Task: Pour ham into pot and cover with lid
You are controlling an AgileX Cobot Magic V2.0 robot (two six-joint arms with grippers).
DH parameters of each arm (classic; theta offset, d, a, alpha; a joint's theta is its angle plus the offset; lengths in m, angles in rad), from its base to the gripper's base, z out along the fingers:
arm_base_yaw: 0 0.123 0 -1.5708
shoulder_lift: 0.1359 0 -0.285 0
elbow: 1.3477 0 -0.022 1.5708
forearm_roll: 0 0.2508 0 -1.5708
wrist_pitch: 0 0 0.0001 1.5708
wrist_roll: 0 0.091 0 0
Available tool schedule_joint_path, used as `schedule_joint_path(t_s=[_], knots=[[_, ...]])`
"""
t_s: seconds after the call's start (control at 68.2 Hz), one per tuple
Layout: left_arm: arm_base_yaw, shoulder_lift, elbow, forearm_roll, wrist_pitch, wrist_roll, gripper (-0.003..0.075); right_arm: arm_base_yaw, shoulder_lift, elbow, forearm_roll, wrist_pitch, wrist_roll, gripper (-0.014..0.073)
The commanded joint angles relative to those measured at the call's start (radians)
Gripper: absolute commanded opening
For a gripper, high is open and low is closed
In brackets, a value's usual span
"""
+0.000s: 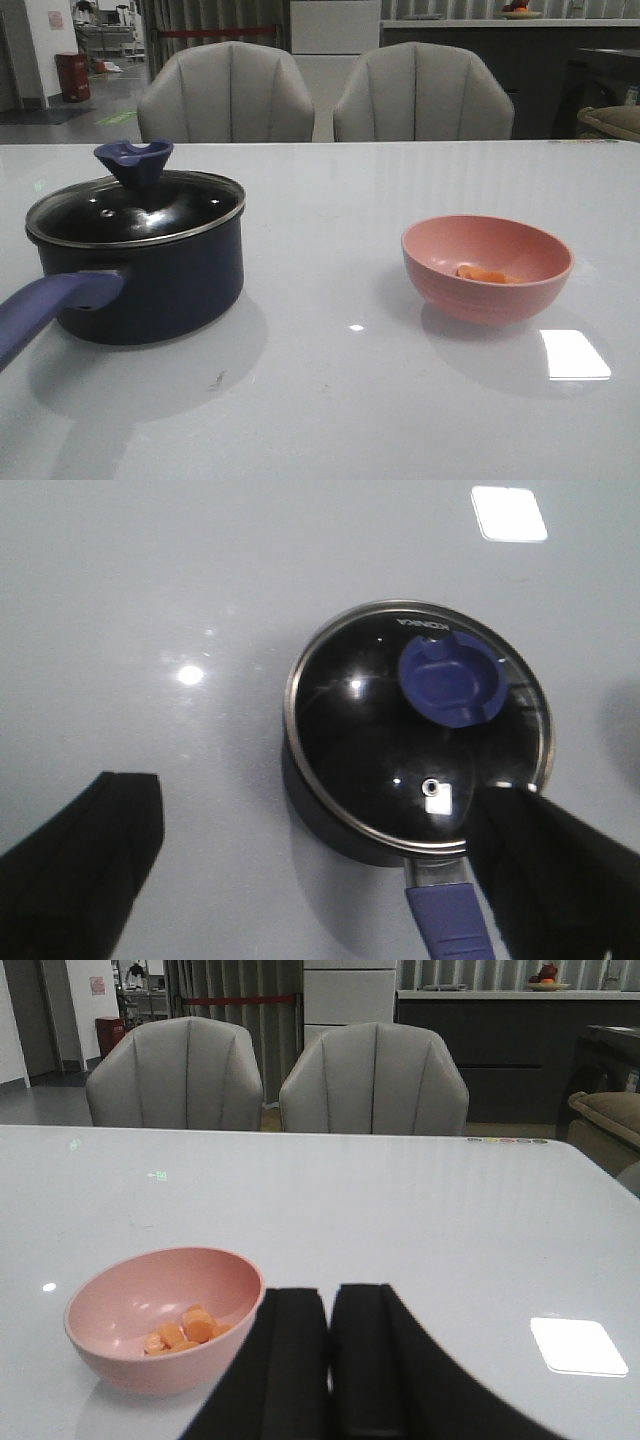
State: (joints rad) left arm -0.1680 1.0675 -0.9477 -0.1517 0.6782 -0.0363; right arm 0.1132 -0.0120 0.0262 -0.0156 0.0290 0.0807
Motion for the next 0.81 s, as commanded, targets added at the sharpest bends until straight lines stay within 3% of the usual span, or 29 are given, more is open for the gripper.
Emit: schedule_joint_path(t_s=[0.0,0.191,0.484,0.792], knots=[[-0.063,0.083,-0.083,-0.018,-0.050,-0.020,0.0656,-0.006,-0.018,-0.005,0.001,-0.079,-0.007,0.0159],[-0.158,0.272,-0.204,0.032,-0.030,-0.085,0.0657,-0.006,-0.018,-0.005,0.001,-0.079,-0.007,0.0159],[-0.281,0.510,-0.464,0.318,0.143,-0.300,0.0657,-0.006,-0.018,-0.005,0.001,-0.079,-0.007,0.0159],[-0.296,0.701,-0.702,0.331,0.363,-0.325,0.0657,-0.006,-0.019,-0.005,0.001,-0.079,-0.007,0.0159]])
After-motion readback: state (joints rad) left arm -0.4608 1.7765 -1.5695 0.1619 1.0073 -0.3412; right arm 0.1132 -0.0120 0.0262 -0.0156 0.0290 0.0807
